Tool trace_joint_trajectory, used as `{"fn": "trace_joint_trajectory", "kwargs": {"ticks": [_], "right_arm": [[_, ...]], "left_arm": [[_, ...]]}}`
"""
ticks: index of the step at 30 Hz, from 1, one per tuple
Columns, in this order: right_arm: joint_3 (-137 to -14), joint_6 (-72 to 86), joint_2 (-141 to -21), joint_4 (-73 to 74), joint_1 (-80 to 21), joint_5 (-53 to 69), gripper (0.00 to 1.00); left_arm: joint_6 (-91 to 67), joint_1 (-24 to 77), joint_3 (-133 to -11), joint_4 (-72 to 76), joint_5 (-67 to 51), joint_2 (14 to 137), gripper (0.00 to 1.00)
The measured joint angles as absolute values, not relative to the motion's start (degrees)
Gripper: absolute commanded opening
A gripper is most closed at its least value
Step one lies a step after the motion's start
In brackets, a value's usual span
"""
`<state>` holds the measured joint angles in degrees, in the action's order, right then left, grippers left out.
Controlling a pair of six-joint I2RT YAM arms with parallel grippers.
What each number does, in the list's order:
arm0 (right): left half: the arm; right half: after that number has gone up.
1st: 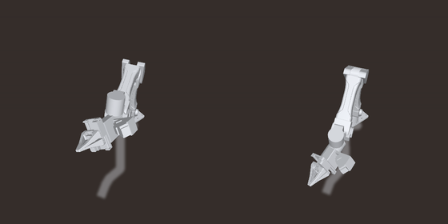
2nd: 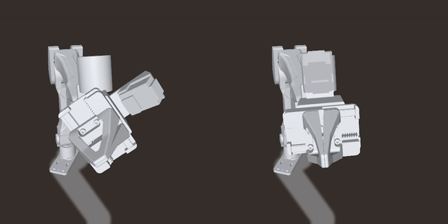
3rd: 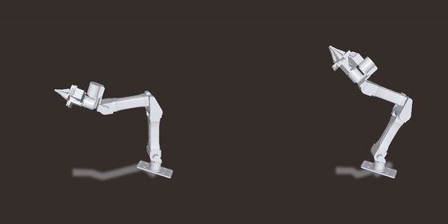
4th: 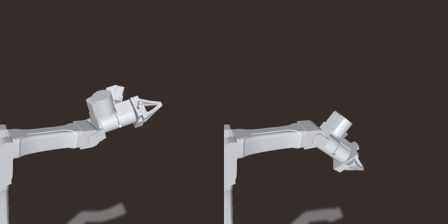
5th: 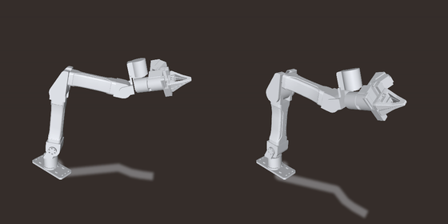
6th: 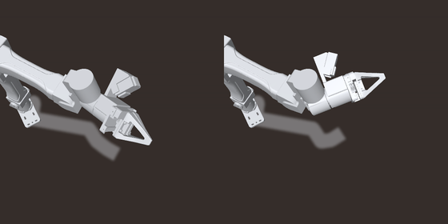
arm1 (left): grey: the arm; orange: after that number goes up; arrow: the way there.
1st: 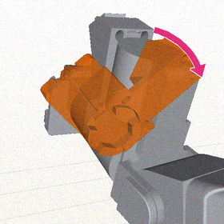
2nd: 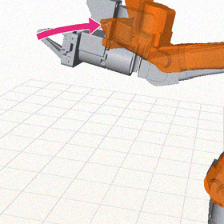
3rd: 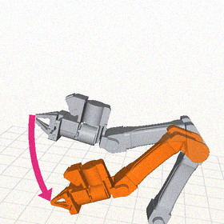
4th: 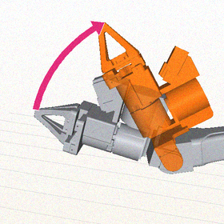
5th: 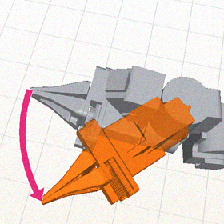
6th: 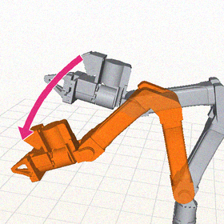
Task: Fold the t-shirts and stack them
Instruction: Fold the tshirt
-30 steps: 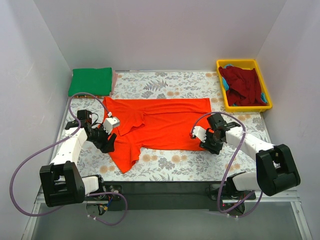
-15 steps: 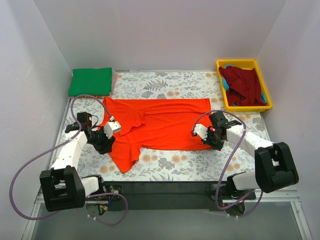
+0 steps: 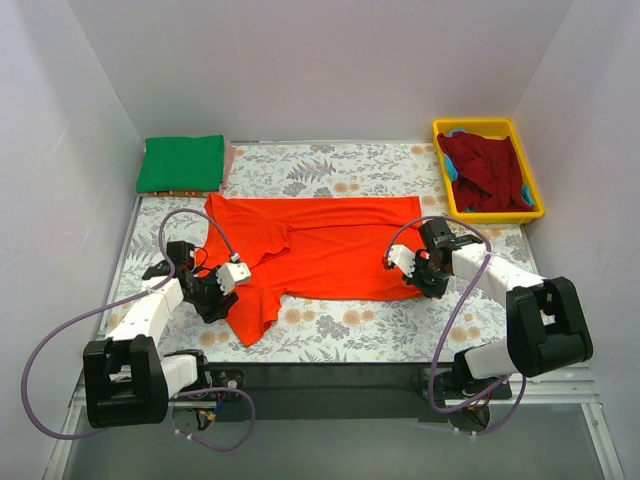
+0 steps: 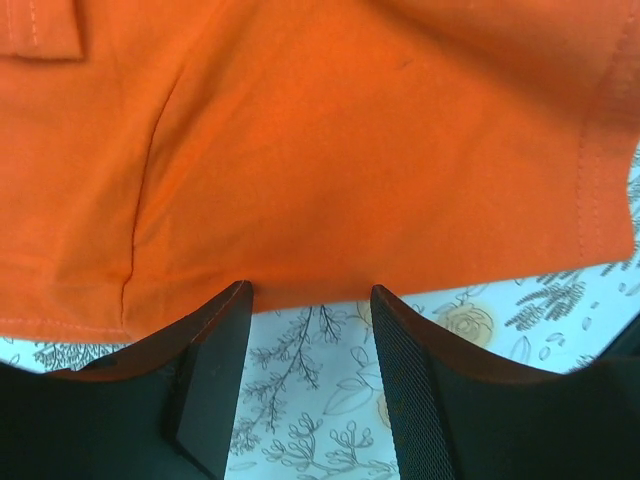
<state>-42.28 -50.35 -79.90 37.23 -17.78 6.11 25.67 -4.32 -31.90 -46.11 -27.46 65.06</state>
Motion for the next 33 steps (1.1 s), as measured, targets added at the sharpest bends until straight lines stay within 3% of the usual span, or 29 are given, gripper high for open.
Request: {"fn": "trace_joint_trajectory", "kwargs": {"ticks": [4,9,13,24,33], "right_arm": [[-42.76,-50.33,-81.03,37.67,-17.63,6.13,0.01],[-42.98,-50.33,-81.25,37.93,-17.63,6.09,0.01],[-42.98,-50.28,-80.29,39.0,-17.56,6.13,0.01],[-42.98,-51.37,-67.59,44.97,-15.86,7.07,0.01],[-51.53,-53.95,-75.29,48.12,-11.31,7.99,0.01]], "left_arm": [[26.35,-2.57,-29.85,-42.68,-25.93,65.49,0.4],[27.57,-1.3,-27.75,-42.26,-25.43,62.37,0.09],[28.75,-0.95,-27.44,-43.0,-24.64,60.84,0.0],[29.12,-1.21,-35.88,-58.17,-23.4,56.9,0.0],[27.77,-4.91,-51.07,-62.39,-27.7,68.82,0.0]]}}
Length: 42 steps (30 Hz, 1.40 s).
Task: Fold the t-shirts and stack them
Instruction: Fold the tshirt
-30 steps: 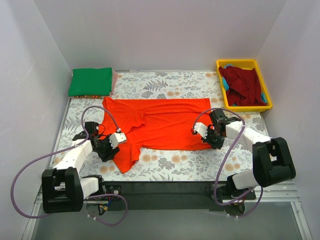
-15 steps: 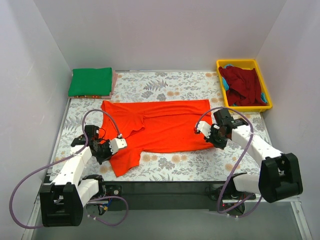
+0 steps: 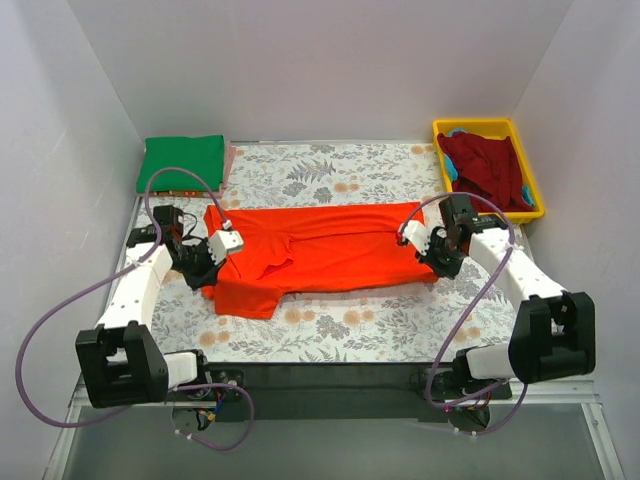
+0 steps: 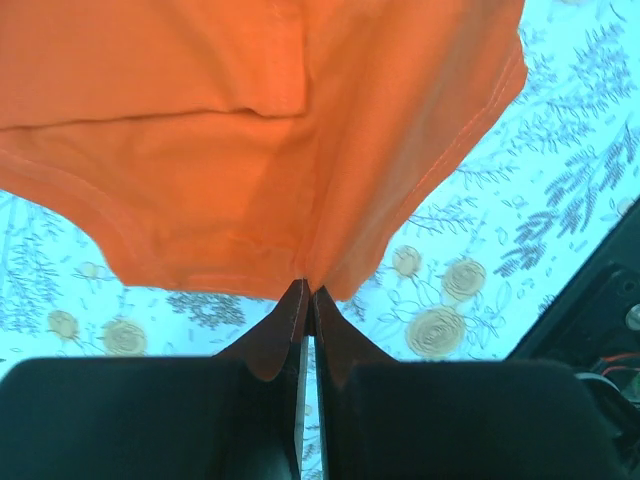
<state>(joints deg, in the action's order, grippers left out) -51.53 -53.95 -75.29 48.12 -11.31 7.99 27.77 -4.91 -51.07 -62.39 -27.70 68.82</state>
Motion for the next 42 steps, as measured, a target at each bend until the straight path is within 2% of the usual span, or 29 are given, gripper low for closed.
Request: {"fn": "trace_joint_trajectory", "kwargs": {"ticks": [15,38,39,40,41,42], "right_arm": [[-71.44,-57.25,-94.65,48.42,-9.13,8.1,0.01],[-86.02,-58.24,-111.44,49.25,-8.73,7.92,0.01],[-86.35,-58.13,-111.77,49.25,-8.73,7.9,0.05],[-86.74,-57.93,-112.12,49.3,-8.73,7.9,0.15],[-87.26,-57.52,-112.62,49.39,-8.73,7.9,0.25],[-87.81,-57.23,-113.23,49.39,-8.73,7.84,0.28]], "left_arm": [[20.05,-5.43,-70.46,-57.93,-30.89,90.83,0.0],[14.81,-5.48,-71.22,-49.28,-29.71,100.31,0.0],[14.46,-5.48,-71.05,-48.62,-29.61,100.51,0.0],[14.0,-5.48,-70.85,-47.97,-29.5,100.68,0.05],[13.47,-5.48,-70.78,-47.37,-29.34,100.9,0.16],[12.88,-5.48,-70.7,-46.65,-29.26,101.06,0.2]]}}
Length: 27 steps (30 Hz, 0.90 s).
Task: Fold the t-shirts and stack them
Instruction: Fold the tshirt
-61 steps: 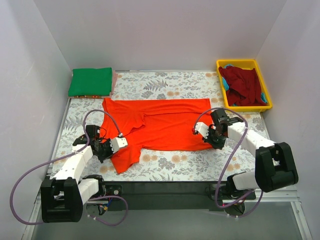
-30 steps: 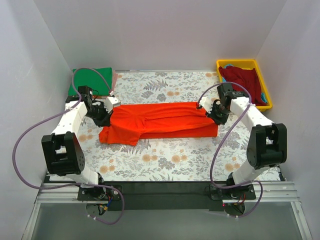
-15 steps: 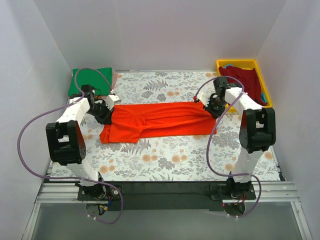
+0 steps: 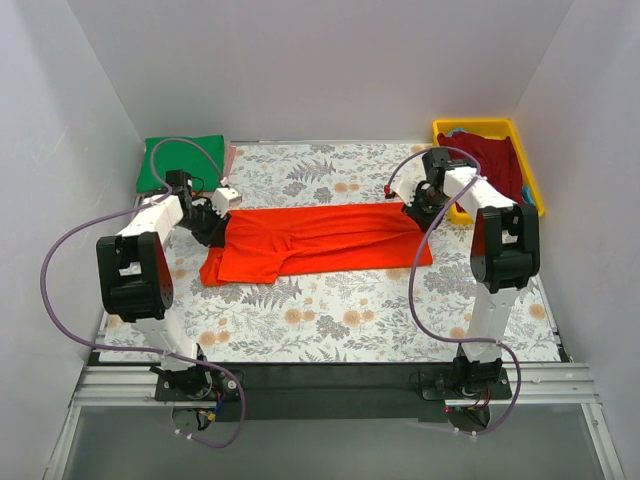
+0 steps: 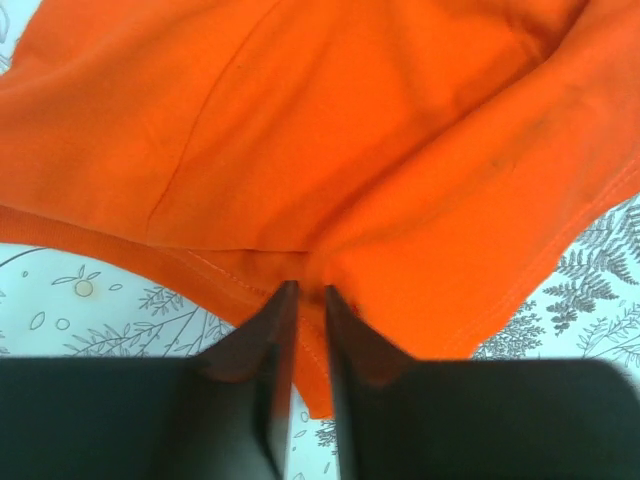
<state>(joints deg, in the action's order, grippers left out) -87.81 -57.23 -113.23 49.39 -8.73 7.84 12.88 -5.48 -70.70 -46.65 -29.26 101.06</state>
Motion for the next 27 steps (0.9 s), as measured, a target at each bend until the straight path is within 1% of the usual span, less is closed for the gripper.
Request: {"fn": "trace_joint_trajectory", "kwargs": {"ticks": [1,2,3,5,6,10,11,13,14,15,18,21,22,23,27], "right_arm": [[-88.38,-56.84,-113.89,49.34,-8.73,7.66,0.32],[-88.84,-56.4,-114.54,49.36,-8.73,7.55,0.48],[-89.32,-55.64,-114.93,49.41,-8.69,7.46,0.54],[-90.26,-54.37,-115.18,49.65,-8.64,7.64,0.59],[-91.07,-53.58,-115.11,49.84,-8.64,7.88,0.59],[-93.19,-48.84,-113.4,49.65,-8.64,10.41,0.54],[-93.17,-47.59,-112.51,49.87,-8.64,11.25,0.48],[-92.68,-45.23,-110.61,50.19,-8.64,12.84,0.41],[-91.9,-44.05,-109.34,50.22,-8.75,14.04,0.36],[-90.85,-43.16,-108.01,50.41,-8.88,15.11,0.34],[-86.72,-38.65,-104.42,51.4,-9.98,19.57,0.36],[-83.57,-32.56,-102.8,51.2,-12.95,25.5,0.43],[-82.5,-30.06,-102.5,50.41,-14.46,27.64,0.45],[-81.52,-28.23,-102.24,49.3,-15.92,29.1,0.49],[-79.02,-20.6,-101.86,44.12,-25.04,31.55,0.53]], "left_arm": [[12.05,-5.48,-70.65,-46.11,-29.08,101.16,0.23],[11.18,-5.54,-70.65,-45.58,-28.99,101.25,0.26],[10.0,-5.69,-70.67,-45.3,-29.04,101.25,0.35],[8.12,-6.33,-70.96,-45.41,-29.69,101.23,0.41],[6.85,-6.87,-71.2,-45.69,-30.17,101.16,0.44],[1.08,-9.34,-71.48,-48.05,-32.82,98.24,0.45],[-0.34,-9.87,-70.94,-48.29,-33.32,96.57,0.45],[-2.87,-10.57,-68.99,-48.49,-34.09,92.16,0.44],[-4.14,-10.7,-67.2,-48.21,-34.41,89.41,0.44],[-5.32,-10.72,-65.32,-48.49,-34.79,86.7,0.43],[-8.51,-10.7,-60.2,-49.74,-36.03,81.54,0.43],[-11.62,-10.66,-56.14,-50.43,-37.36,81.03,0.44],[-12.58,-10.68,-55.2,-50.57,-37.32,81.23,0.44],[-13.69,-10.7,-54.35,-50.63,-37.23,81.52,0.45],[-16.84,-10.7,-54.3,-51.13,-37.12,83.26,0.47]]}}
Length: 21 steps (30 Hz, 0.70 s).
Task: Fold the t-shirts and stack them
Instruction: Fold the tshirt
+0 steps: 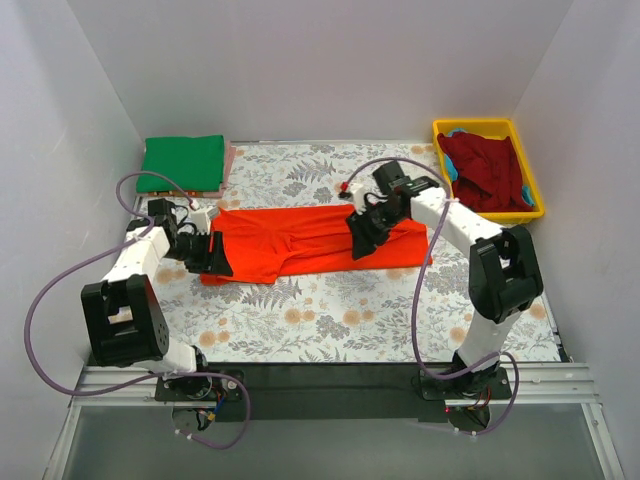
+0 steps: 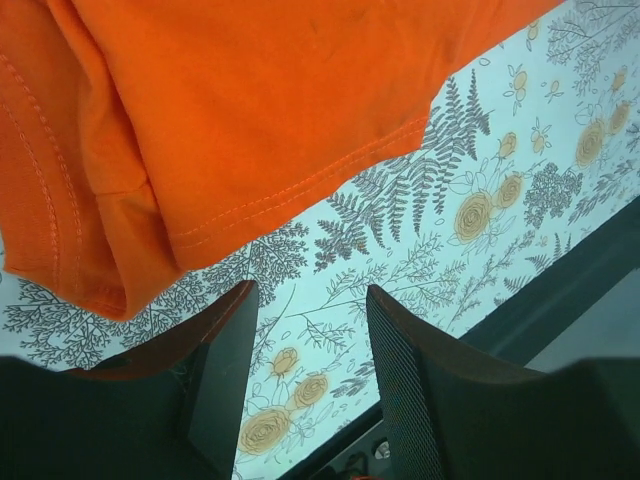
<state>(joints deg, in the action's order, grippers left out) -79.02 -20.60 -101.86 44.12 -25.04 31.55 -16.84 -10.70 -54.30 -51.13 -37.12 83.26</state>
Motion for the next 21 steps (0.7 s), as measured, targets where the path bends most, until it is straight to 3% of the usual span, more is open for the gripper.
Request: {"fn": "trace_joint_trajectory", "kwargs": {"ticks": [5,13,21], "right_arm": [[-78.94,-11.46,-102.32,33.8,-35.55,34.63,0.59],[-78.02,6.72,-110.26,14.22,-44.47,36.88,0.7],[-77.43,19.7,-118.63,1.83,-48.82,37.36,0.7]], "left_arm": [[-19.64,-10.72,-54.92,-51.24,-33.74,87.07,0.47],[-22.57,-10.72,-55.11,-50.7,-30.46,90.72,0.47],[-24.58,-10.72,-55.27,-49.3,-29.61,94.48,0.44]]}}
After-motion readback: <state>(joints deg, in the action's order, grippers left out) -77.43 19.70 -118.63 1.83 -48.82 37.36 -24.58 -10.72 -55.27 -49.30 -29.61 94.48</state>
